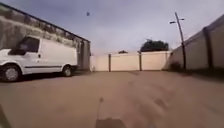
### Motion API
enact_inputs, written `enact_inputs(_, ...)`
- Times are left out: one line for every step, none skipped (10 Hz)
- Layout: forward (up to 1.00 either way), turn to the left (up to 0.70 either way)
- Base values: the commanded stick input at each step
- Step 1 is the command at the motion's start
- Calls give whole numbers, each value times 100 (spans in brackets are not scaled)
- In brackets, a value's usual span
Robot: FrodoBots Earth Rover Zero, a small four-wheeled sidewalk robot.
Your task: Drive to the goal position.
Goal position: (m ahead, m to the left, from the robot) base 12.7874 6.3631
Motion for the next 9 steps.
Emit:
enact_inputs(70,0)
enact_inputs(70,0)
enact_inputs(70,0)
enact_inputs(70,0)
enact_inputs(70,0)
enact_inputs(70,-34)
enact_inputs(70,-35)
enact_inputs(70,-22)
enact_inputs(70,-7)
